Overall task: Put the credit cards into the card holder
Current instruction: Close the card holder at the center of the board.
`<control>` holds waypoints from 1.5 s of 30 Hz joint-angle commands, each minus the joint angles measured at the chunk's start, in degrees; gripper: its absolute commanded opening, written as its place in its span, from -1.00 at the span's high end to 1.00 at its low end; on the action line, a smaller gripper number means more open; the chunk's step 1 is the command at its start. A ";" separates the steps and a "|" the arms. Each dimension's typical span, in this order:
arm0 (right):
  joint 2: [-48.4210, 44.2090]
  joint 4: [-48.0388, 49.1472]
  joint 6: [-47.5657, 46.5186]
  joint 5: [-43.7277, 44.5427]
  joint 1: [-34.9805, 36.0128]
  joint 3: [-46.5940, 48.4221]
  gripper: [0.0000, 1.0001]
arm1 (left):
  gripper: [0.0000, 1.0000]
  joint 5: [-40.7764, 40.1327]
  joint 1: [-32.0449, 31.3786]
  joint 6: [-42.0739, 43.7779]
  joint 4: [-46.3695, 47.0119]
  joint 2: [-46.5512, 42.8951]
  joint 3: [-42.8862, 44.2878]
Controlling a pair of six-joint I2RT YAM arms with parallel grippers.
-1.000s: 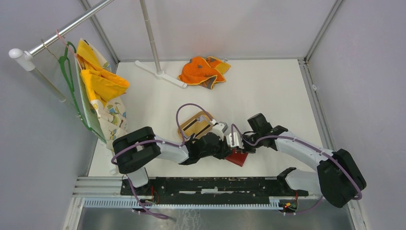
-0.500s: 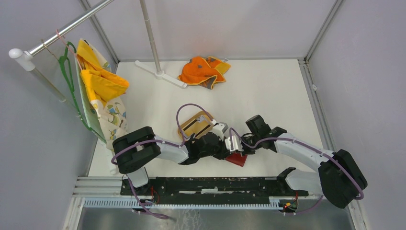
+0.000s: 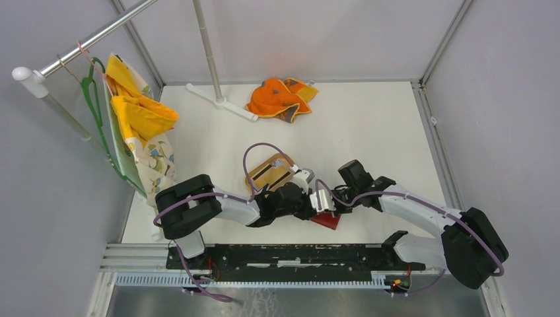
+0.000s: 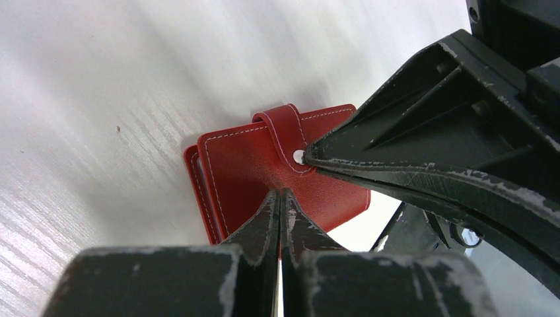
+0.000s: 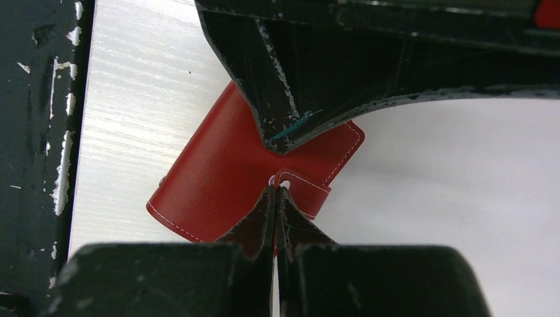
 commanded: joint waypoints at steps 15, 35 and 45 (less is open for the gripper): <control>-0.39 -1.81 -3.82 3.63 3.44 -0.78 1.00 | 0.96 0.80 0.07 -1.75 1.44 -0.30 -0.26; -2.03 -4.16 -7.12 5.38 5.09 -1.40 1.00 | 0.97 0.80 0.14 -1.68 1.41 0.22 0.20; -0.34 -4.39 -7.37 7.00 7.63 -1.50 1.00 | 0.96 2.20 0.15 -1.85 1.40 -0.08 0.54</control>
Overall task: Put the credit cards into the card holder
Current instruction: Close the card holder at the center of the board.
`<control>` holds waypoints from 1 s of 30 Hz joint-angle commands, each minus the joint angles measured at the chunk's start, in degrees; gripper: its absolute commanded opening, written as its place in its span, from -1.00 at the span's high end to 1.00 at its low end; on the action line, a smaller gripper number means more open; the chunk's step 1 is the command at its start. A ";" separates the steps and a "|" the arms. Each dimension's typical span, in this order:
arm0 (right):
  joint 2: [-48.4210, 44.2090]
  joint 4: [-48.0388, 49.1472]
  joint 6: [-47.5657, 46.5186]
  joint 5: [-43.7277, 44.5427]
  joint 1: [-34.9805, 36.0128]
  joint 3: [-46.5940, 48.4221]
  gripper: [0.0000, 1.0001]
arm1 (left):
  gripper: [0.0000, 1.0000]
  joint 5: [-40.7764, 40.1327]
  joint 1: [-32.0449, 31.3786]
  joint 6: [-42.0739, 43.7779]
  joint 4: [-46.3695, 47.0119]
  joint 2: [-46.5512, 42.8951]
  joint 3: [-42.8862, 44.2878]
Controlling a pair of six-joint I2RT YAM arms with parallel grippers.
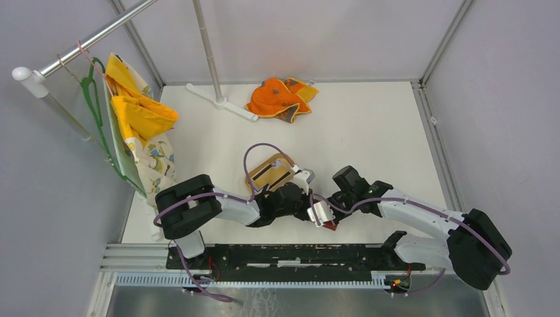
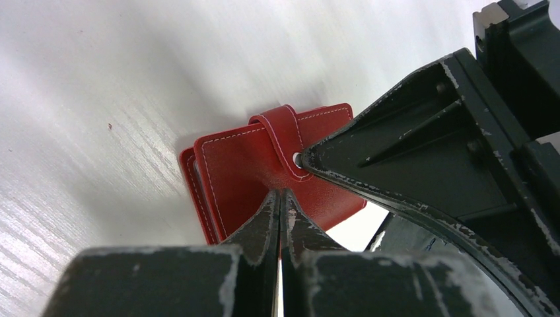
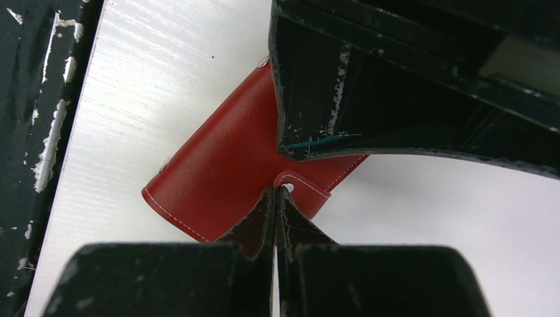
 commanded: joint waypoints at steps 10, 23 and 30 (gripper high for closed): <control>2.06 -3.19 -0.48 1.89 2.60 -0.81 1.00 | 0.96 1.14 0.21 -2.14 1.34 -0.40 0.67; 4.43 -3.34 0.76 5.45 5.56 -0.37 1.00 | 0.96 -0.01 1.11 -4.38 2.90 -1.83 -1.73; 4.99 -4.33 -0.15 7.92 8.17 -0.39 1.00 | 0.96 -3.27 1.59 -4.80 0.46 -5.17 -3.70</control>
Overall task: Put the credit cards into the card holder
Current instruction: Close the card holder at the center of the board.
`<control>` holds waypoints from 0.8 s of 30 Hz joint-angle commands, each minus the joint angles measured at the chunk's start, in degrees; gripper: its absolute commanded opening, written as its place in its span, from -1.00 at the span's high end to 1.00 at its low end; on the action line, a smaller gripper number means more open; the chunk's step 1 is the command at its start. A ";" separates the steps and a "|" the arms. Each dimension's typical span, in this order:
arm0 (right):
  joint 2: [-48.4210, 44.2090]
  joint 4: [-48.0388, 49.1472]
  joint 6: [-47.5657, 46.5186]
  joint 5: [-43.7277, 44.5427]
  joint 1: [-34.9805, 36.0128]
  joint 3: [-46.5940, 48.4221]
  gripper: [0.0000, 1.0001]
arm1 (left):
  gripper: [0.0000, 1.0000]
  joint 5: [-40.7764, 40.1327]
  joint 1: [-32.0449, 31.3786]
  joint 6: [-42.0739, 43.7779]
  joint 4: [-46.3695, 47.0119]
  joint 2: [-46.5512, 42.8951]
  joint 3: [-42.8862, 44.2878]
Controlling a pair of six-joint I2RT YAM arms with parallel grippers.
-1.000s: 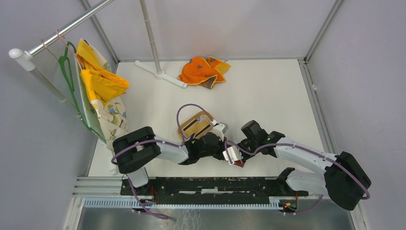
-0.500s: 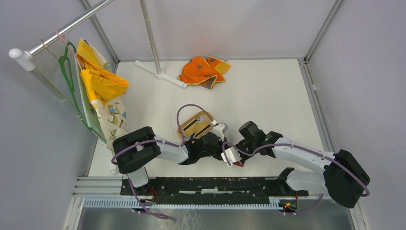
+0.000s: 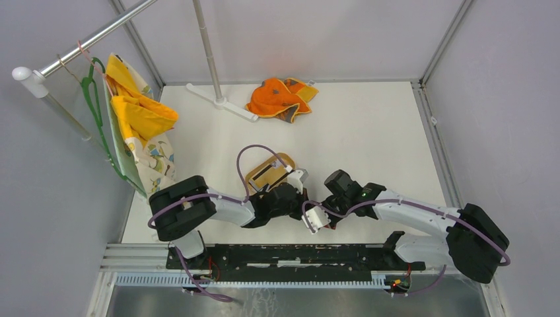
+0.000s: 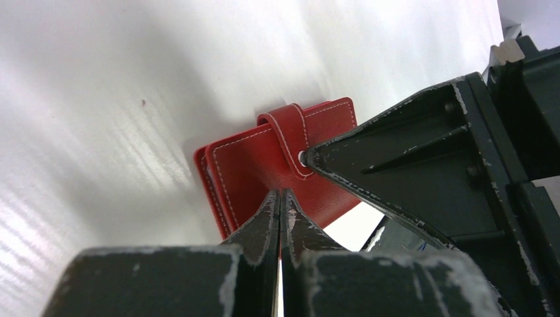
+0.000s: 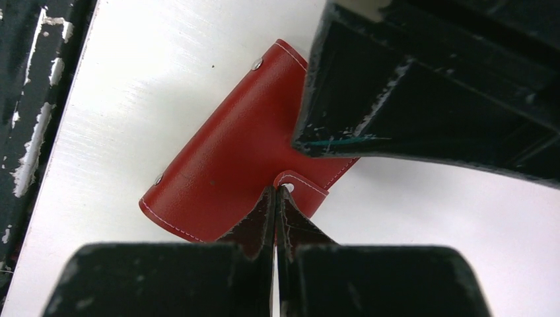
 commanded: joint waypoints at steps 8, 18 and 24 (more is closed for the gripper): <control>4.17 -6.50 0.11 4.10 5.08 -1.21 1.00 | 0.96 -5.95 0.56 -0.86 -4.66 -7.64 -2.62; 5.87 -8.14 0.59 4.82 7.61 -0.43 1.00 | 0.96 -13.93 0.34 2.02 -17.15 -19.89 -3.88; 7.01 -9.66 0.34 4.91 9.54 -0.24 1.00 | 0.96 -17.92 0.19 3.05 -24.87 -29.82 -5.06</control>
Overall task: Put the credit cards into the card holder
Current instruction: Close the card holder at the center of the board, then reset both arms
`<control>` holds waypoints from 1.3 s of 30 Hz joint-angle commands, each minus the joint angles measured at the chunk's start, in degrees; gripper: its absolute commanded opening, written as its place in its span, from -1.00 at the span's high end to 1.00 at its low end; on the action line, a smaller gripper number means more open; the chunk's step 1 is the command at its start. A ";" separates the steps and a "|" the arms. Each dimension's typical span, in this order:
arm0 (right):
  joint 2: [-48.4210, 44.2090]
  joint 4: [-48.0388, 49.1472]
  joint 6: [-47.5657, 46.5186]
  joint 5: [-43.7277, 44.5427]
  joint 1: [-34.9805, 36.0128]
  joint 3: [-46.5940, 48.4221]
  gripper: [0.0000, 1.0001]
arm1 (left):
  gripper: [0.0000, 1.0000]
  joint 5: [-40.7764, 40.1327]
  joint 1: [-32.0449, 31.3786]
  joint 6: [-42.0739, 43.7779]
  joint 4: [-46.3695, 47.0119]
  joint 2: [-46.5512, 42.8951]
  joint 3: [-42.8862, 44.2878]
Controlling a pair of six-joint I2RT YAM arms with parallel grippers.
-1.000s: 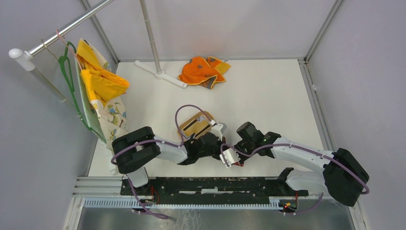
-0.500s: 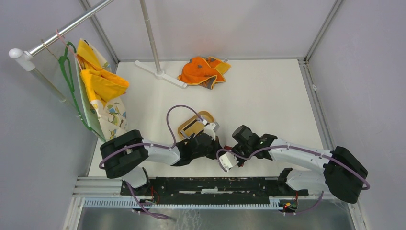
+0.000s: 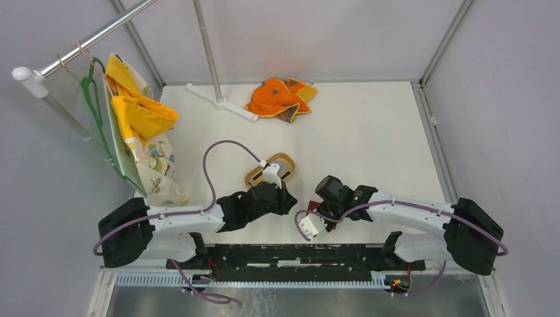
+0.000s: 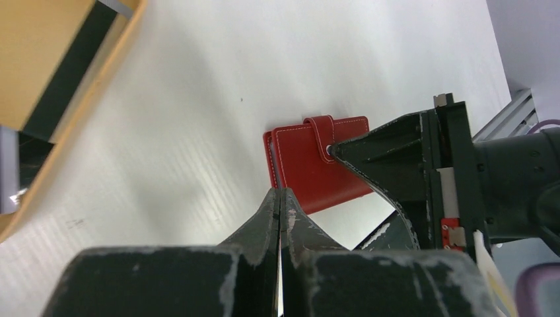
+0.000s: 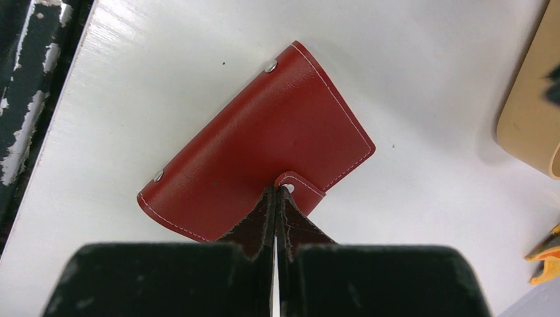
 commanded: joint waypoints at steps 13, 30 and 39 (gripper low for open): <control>-5.18 -1.67 7.77 -6.12 -2.93 0.42 -0.13 | 0.96 -3.62 -0.11 3.23 -10.84 -16.53 -0.55; -35.77 8.93 40.07 8.41 -26.11 16.43 -0.96 | -0.86 -11.27 -0.09 11.97 -31.69 -35.79 21.69; -34.66 1.74 50.80 6.22 -30.13 32.51 -0.96 | -0.99 -16.75 -0.11 16.25 -38.10 -35.46 28.63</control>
